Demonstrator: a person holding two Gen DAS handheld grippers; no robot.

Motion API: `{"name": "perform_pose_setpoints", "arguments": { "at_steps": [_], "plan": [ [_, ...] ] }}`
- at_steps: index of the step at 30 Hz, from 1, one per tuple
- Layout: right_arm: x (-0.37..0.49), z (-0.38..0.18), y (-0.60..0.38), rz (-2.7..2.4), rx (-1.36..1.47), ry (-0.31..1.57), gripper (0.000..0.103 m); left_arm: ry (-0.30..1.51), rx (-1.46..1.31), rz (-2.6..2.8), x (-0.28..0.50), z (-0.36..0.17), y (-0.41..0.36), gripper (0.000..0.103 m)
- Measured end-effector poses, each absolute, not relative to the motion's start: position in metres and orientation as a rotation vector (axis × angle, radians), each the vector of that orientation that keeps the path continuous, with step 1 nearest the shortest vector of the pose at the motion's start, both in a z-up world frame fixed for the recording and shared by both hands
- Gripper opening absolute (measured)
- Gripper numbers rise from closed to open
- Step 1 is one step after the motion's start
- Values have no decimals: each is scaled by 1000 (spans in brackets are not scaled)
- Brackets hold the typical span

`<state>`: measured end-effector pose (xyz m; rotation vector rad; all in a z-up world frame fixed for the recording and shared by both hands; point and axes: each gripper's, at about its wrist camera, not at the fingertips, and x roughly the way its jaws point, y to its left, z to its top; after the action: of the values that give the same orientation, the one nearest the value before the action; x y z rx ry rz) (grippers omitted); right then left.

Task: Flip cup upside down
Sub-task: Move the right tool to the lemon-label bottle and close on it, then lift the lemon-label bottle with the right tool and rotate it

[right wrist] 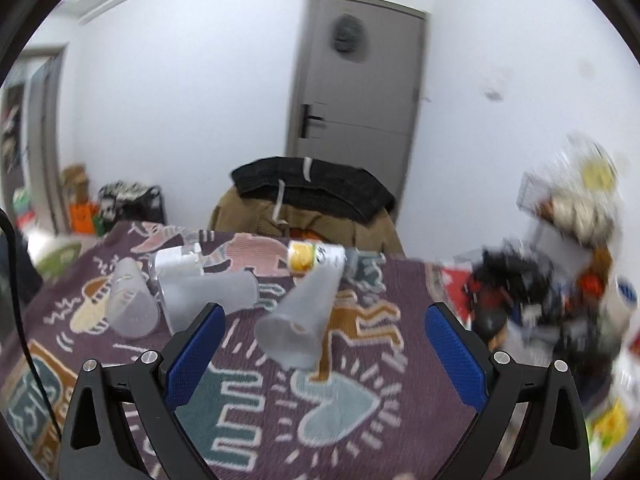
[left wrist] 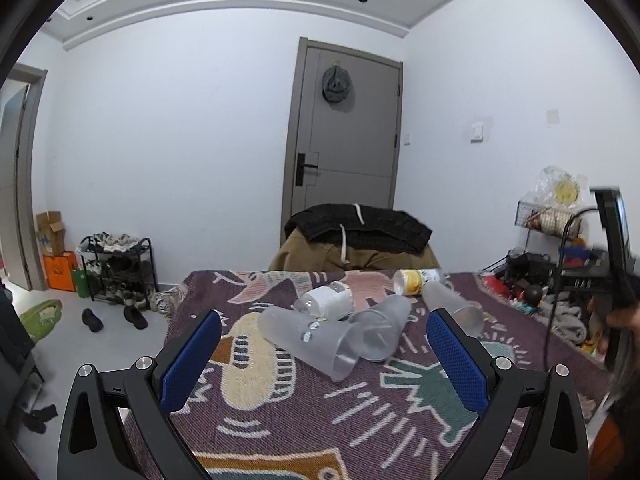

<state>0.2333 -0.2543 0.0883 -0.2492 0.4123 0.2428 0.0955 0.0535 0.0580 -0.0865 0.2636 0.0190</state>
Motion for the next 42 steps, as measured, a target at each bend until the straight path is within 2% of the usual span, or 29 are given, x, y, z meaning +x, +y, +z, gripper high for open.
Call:
{"name": "perform_pose_setpoints", "arguments": {
  "at_steps": [6, 15, 23, 25, 27, 42],
  "plan": [
    [269, 93, -233, 245, -467, 441, 101, 325, -70, 10, 125, 51, 57, 103],
    [311, 58, -208, 177, -825, 440, 101, 411, -67, 15, 177, 43, 60, 103],
    [371, 45, -205, 258, -874, 518, 100, 441, -39, 10, 207, 46, 63, 103],
    [389, 39, -203, 285, -890, 549, 96, 448, -37, 8, 213, 45, 66, 103],
    [407, 31, -201, 316, -905, 586, 86, 467, -28, 6, 223, 43, 71, 103],
    [495, -12, -148, 459, -1068, 689, 86, 591, -9, -12, 280, 42, 105, 103]
  ]
}}
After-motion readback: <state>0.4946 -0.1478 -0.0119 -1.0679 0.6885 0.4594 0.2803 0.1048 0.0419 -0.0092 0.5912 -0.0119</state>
